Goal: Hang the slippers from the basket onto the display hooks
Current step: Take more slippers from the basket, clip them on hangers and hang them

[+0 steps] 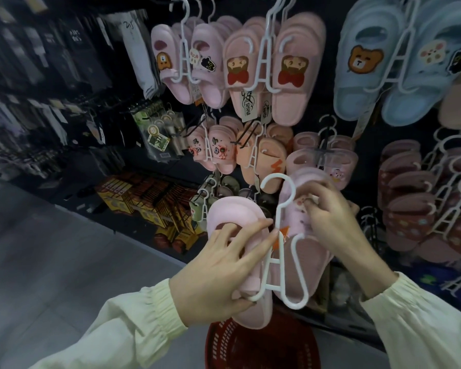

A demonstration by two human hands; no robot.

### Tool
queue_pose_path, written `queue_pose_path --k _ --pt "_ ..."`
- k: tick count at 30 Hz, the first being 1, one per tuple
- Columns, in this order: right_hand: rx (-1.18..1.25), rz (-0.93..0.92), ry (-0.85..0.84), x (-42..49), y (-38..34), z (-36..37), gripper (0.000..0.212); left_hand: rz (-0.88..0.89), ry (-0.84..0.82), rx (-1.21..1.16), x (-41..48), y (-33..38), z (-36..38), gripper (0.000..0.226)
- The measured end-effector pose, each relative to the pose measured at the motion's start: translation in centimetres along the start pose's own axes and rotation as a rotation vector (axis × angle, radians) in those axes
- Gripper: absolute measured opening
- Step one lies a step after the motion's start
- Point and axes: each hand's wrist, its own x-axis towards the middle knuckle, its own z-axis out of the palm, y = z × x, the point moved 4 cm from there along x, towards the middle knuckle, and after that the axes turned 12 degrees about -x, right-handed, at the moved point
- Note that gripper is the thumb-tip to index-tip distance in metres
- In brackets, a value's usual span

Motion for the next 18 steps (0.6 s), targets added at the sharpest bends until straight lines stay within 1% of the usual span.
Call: queue_pose_path --k 3,7,11,15,18 --pt "0.026 0.002 0.022 0.6 -0.1 -0.6 0.039 -0.003 -0.022 0.040 -0.3 -0.4 0.4 0.105" --pt "0.076 -0.023 0.056 1.0 -0.5 -1.0 0.021 -0.004 -0.019 0.063 -0.3 -0.7 0.5 0.106" --pt "0.142 -0.064 0.051 0.4 -1.4 -1.2 0.017 -0.019 0.010 0.097 -0.3 -1.1 0.1 0.110" --pt "0.145 -0.116 0.031 0.1 -1.9 -0.9 0.017 -0.046 0.060 0.108 -0.3 -1.4 -0.3 0.117" --pt "0.064 -0.169 0.003 -0.2 -2.8 -0.7 0.026 -0.075 0.095 0.102 -0.4 -2.0 -0.6 0.112"
